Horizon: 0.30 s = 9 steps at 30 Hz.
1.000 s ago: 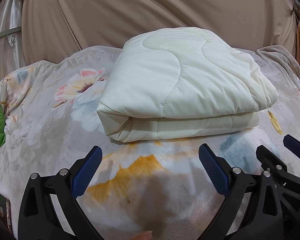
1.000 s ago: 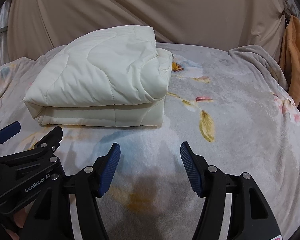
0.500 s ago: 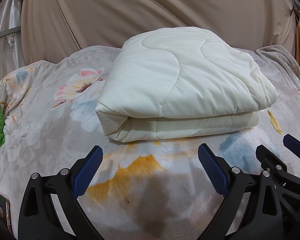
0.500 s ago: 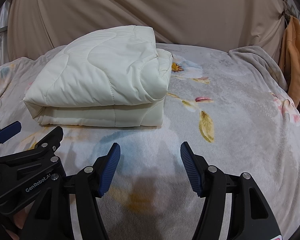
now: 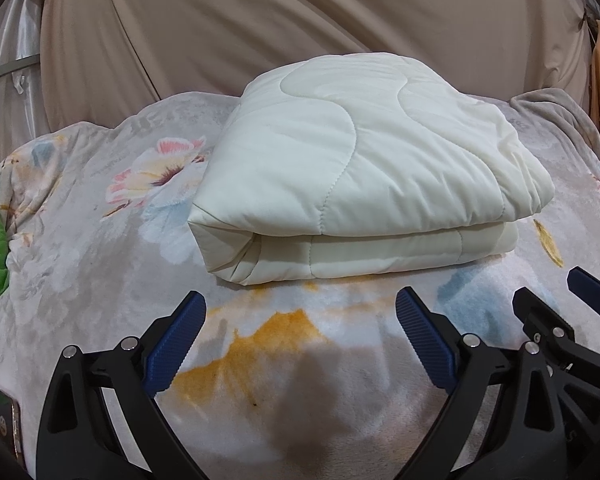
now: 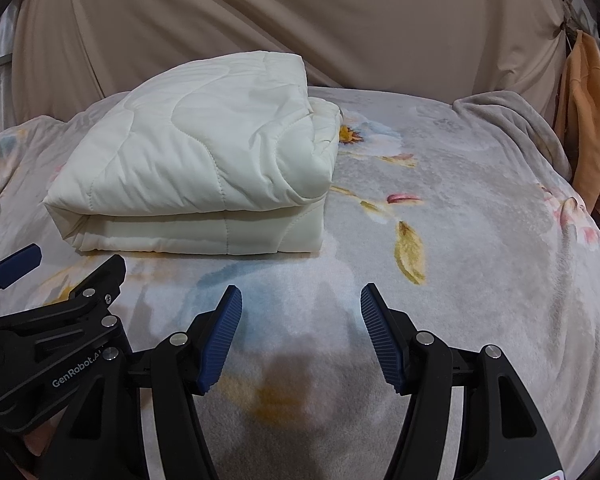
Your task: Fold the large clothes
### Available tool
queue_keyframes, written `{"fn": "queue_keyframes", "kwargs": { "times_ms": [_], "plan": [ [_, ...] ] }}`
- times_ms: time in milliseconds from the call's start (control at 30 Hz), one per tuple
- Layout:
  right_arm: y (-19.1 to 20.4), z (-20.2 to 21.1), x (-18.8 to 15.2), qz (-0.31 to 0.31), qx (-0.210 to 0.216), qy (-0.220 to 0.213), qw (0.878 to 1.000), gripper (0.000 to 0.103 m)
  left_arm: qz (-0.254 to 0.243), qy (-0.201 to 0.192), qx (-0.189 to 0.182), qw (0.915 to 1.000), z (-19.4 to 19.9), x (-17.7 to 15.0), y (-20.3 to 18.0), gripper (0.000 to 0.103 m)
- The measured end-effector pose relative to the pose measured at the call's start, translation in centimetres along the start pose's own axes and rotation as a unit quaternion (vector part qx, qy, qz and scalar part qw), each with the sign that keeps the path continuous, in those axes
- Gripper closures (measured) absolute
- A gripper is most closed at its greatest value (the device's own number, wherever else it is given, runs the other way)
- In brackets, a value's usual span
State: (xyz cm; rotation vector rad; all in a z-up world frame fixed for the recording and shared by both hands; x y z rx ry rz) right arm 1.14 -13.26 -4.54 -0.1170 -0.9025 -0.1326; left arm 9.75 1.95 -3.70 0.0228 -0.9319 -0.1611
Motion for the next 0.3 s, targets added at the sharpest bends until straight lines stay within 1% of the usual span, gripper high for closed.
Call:
{"fn": "queue_keyframes", "kwargs": {
  "times_ms": [133, 300],
  "plan": [
    [0.24, 0.08, -0.07, 0.004, -0.003, -0.001, 1.000, 0.042, -0.006, -0.005, 0.009, 0.9999, 0.14, 0.04, -0.05, 0.013],
    [0.31, 0.17, -0.11, 0.004, -0.004, -0.002, 1.000, 0.042, -0.005, -0.003, 0.009, 0.9999, 0.10, 0.01, -0.02, 0.013]
  ]
}}
Point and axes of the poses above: each gripper's, at about its wrist camera, not at the fingertips, and z roughly against the way its jaws point, y to its left, x to its top, the point moved 3 cm from there along -z, roughly the way its jaws point
